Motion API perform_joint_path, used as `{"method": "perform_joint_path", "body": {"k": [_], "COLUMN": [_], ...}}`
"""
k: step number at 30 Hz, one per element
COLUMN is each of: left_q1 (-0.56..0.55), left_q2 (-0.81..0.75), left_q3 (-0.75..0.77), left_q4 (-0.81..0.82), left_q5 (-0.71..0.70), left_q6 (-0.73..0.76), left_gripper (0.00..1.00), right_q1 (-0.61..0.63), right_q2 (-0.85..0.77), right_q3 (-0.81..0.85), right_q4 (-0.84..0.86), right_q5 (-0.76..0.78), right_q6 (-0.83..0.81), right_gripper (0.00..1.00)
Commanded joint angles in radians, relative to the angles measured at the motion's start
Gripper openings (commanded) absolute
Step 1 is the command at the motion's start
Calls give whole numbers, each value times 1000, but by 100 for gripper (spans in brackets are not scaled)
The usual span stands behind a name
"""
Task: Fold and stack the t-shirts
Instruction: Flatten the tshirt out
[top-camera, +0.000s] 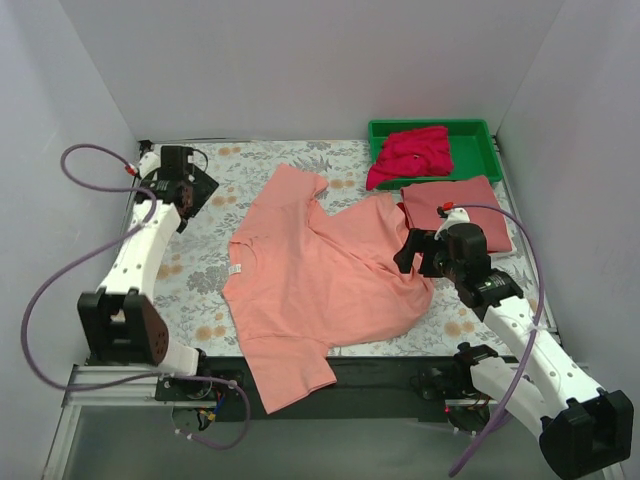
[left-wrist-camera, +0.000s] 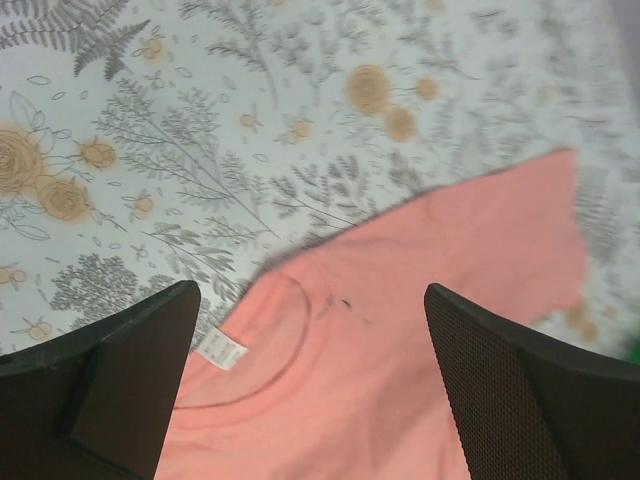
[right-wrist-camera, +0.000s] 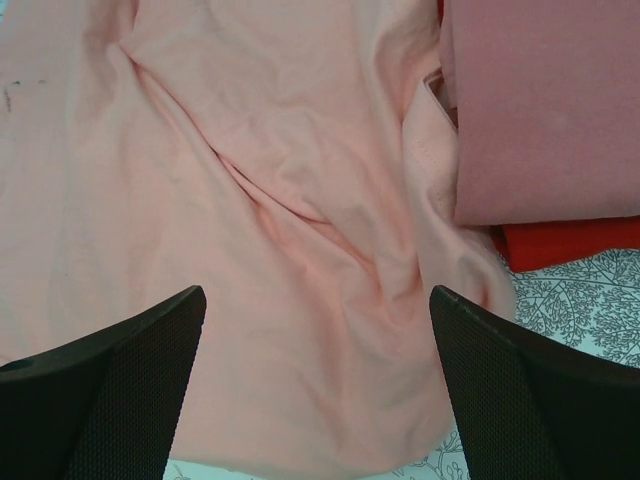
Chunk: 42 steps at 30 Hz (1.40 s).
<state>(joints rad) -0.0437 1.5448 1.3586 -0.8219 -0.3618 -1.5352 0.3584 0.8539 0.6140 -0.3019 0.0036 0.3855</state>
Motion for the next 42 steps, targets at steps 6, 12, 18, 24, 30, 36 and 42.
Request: {"method": "perform_joint_path", "body": {"k": [6,12,18,24,30,36,42], "left_q1": [-62,-303,-338,-335,-254,-53,77], "left_q2": [-239,-161,-92,64,159,167,167], "left_q3": [-298,-361,-484,-451,-420,-446,-400], "left_q4": [167,187,214,153,27,-5,-49], "left_q5": [305,304,247,160,55,8,-22], "left_q6": [-28,-77,-147,-160,-218,-216,-236], "left_gripper": [96,97,97,98,98,98,98], "right_q1": [5,5,5,5,7,4,4], "right_q2": [-87,-101,-107,-110,-128,-144,-122], "right_q3": [-14,-65,-82,-94,-99,-92,-88], "right_q4": [106,121,122,122,116,95,87], "right_q5": [-154,-180,-185,-174,-100,-31,-45], "right_q6": [-19,3,-7,-10,-8,-11,-28], "right_gripper": [98,98,98,98,98,98,98]}}
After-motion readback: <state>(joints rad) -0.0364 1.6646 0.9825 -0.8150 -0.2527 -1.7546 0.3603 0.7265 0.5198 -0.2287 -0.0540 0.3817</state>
